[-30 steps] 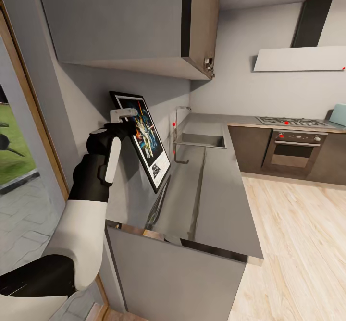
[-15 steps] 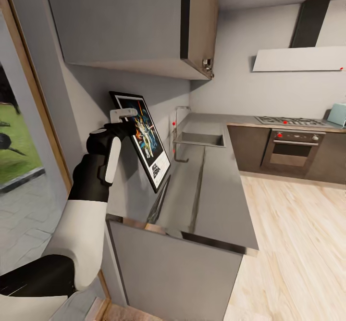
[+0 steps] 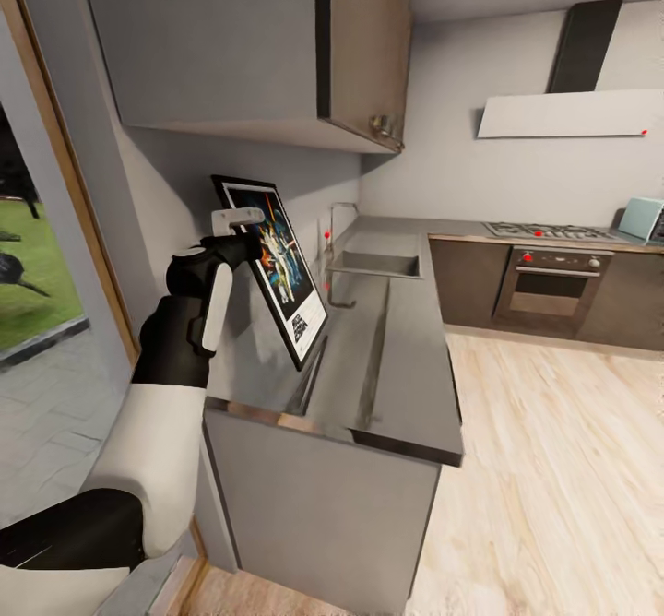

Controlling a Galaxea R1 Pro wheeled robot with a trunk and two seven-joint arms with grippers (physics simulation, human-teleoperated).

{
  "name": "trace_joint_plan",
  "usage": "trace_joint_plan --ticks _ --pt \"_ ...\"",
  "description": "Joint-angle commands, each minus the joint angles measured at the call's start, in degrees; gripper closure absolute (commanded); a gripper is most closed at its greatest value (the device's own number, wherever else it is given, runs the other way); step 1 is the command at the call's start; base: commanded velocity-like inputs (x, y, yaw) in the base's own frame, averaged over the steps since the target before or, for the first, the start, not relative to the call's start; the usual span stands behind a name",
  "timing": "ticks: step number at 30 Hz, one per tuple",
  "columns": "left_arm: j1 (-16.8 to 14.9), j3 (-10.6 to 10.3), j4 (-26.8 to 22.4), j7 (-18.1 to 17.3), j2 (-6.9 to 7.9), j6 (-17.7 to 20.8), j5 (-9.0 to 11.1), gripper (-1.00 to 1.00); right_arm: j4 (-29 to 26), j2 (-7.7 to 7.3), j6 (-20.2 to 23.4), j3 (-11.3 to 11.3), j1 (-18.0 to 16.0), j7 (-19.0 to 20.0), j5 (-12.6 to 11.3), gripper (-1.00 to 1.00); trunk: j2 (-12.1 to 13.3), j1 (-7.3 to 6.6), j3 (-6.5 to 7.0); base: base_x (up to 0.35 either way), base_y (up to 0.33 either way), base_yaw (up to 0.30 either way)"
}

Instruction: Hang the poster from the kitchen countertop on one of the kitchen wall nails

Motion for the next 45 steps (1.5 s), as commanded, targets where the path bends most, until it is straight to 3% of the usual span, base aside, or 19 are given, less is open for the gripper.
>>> trace_joint_plan --ticks 1,7,10,14,30,45 --pt "-0.05 -0.53 -0.05 0.16 -0.05 0.29 -0.06 1.0 0.0 0.0 -0.11 0.0 -0.01 -0.07 0.24 -1.0 -0.03 -0.01 -0.05 -0.15 -0.243 0.0" --pt "-0.05 -2.33 -0.05 0.14 -0.05 0.32 0.35 1.0 0.0 0.0 -0.11 0.0 -0.01 -0.06 0.2 -1.0 -0.03 -0.01 -0.05 -0.082 -0.128 0.0" --pt "-0.05 -2.66 -0.05 0.16 -0.05 0.28 2.25 1.0 0.0 -0.01 -0.11 0.0 -0.01 -0.06 0.18 -1.0 -0.03 -0.01 -0.05 -0.066 -0.105 0.0" --pt "-0.05 -2.86 -0.32 0.17 -0.05 0.3 2.99 1.0 0.0 -0.02 -0.11 0.0 -0.01 -0.09 0.18 -1.0 -0.03 -0.01 -0.05 -0.141 -0.219 0.0" --pt "-0.05 -2.87 -1.36 0.17 -0.05 1.13 3.19 1.0 0.0 -0.06 -0.11 0.0 -0.01 -0.11 0.18 -1.0 -0.03 -0.01 -0.05 -0.163 -0.252 0.0" --pt "-0.05 -2.89 -1.92 0.17 -0.05 1.14 3.27 1.0 0.0 -0.04 -0.11 0.0 -0.01 -0.13 0.18 -1.0 -0.03 -0.01 -0.05 -0.305 -0.033 0.001"
